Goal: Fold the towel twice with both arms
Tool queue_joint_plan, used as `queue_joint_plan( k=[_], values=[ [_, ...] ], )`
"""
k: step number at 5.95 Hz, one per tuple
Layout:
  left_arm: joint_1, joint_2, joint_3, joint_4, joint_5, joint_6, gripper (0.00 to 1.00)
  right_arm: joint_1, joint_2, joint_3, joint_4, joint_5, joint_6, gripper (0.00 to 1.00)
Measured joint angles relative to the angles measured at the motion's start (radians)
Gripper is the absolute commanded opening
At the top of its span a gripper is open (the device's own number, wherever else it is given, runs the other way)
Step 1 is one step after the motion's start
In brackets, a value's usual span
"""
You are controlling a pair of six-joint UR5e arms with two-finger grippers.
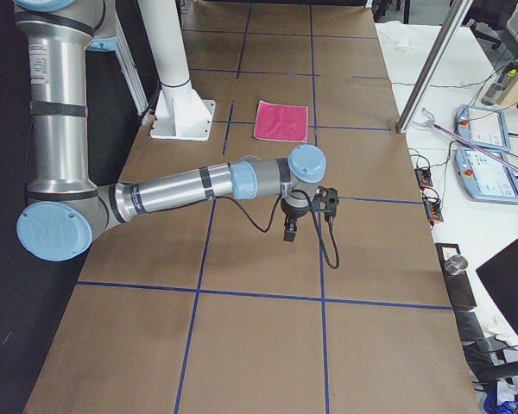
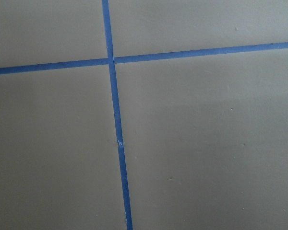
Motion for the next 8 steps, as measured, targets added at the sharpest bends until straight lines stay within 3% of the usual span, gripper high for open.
queue_joint_plan(
  k=[1,3,5,7,8],
  values=[
    [0.003,-0.001,0.005,-0.029,0.002,-0.002,1.00,-0.084,0.002,0.064,0.027,-0.021,0.154,1.00],
    [0.016,-0.004,0.013,-0.069,0.005,-0.007,1.00,-0.286,0.014,0.114,0.270,-0.095,0.501,1.00],
    [0.030,-0.005,0.012,-0.076,0.001,-0.008,1.00,-0.541,0.101,0.117,0.411,-0.283,0.840,1.00],
    [0.032,-0.004,0.010,-0.077,-0.001,-0.009,1.00,-0.817,0.313,0.063,0.319,-0.532,1.183,0.99],
    [0.032,-0.004,0.010,-0.077,-0.001,-0.010,1.00,-0.892,0.417,0.010,0.252,-0.585,1.298,0.99]
  ],
)
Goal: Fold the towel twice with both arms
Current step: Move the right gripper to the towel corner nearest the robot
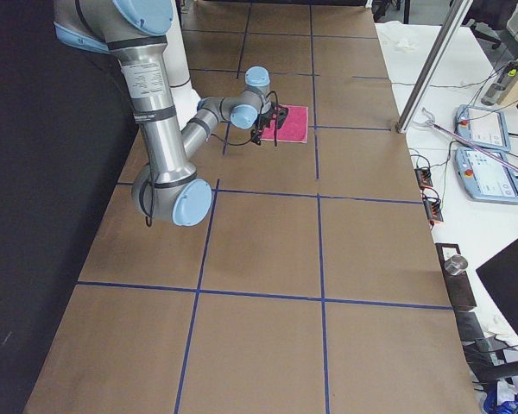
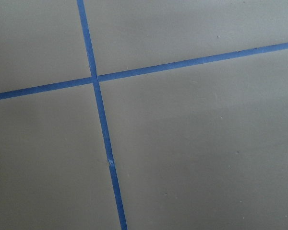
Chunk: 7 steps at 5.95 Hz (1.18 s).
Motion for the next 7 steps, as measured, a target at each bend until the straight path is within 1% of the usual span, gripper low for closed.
queue_joint_plan(
  k=[1,2,5,6,7],
  values=[
    [0.000,-0.001,0.000,0.000,0.000,0.000,1.00,-0.051,0.047,-0.034,-0.024,-0.052,0.086,0.98],
    [0.000,-0.001,-0.001,0.000,0.000,0.000,1.00,-0.083,0.069,-0.062,-0.031,-0.094,0.146,0.89],
    [0.000,0.001,-0.007,0.000,0.000,-0.001,1.00,-0.112,0.110,-0.135,-0.030,-0.118,0.295,0.80],
    [0.000,0.002,-0.010,0.000,-0.005,-0.002,1.00,-0.113,0.121,-0.153,-0.030,-0.118,0.313,0.72],
    [0.000,0.002,-0.011,0.000,-0.013,-0.003,1.00,-0.113,0.126,-0.161,-0.030,-0.118,0.324,0.56]
  ],
)
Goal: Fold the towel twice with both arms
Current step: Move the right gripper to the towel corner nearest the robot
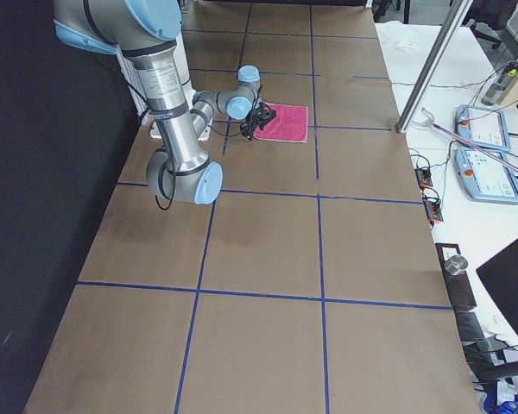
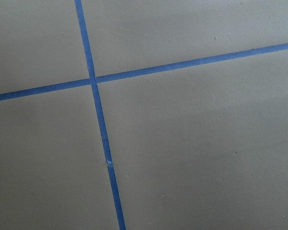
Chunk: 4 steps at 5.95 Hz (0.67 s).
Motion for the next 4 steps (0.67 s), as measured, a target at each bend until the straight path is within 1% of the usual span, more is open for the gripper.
queue_joint_plan(
  k=[1,2,3,4],
  values=[
    [0.000,0.000,0.000,0.000,-0.005,0.000,1.00,0.000,0.001,-0.003,0.000,0.000,0.011,0.23],
    [0.001,0.000,0.000,0.000,-0.007,0.001,1.00,0.000,0.002,-0.004,0.000,0.001,0.026,0.04],
    [0.001,0.000,0.001,0.000,-0.007,0.001,1.00,0.000,0.002,-0.004,0.002,0.003,0.036,0.02],
    [0.004,-0.001,0.000,0.000,-0.008,-0.011,1.00,0.000,0.002,-0.002,0.004,0.003,0.038,0.02]
  ],
)
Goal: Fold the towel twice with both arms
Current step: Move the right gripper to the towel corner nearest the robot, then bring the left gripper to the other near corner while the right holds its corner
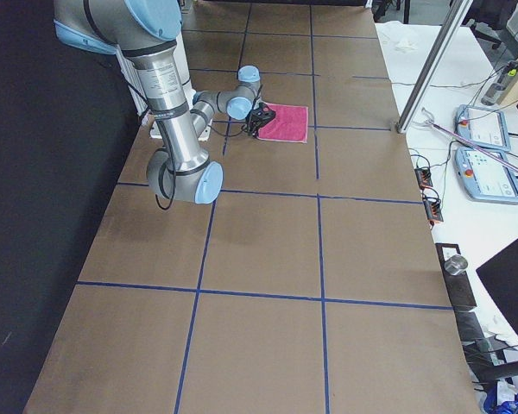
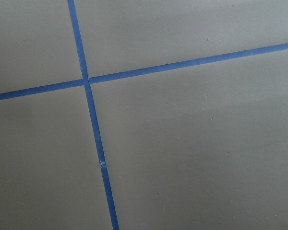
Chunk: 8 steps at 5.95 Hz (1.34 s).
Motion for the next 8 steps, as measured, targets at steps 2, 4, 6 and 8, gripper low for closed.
queue_joint_plan(
  k=[2,4,6,8],
  values=[
    [0.093,-0.022,-0.022,-0.083,-0.002,-0.218,1.00,0.009,-0.006,0.016,0.000,0.002,-0.007,0.02],
    [0.323,-0.121,-0.028,-0.290,0.016,-0.733,1.00,0.023,-0.041,0.071,-0.003,0.010,-0.011,0.02],
    [0.549,-0.291,-0.033,-0.334,0.119,-1.180,1.00,0.025,-0.080,0.114,-0.008,0.012,-0.012,0.03],
    [0.817,-0.447,-0.032,-0.332,0.352,-1.584,1.00,0.021,-0.088,0.121,-0.008,0.011,-0.011,0.04]
  ],
)
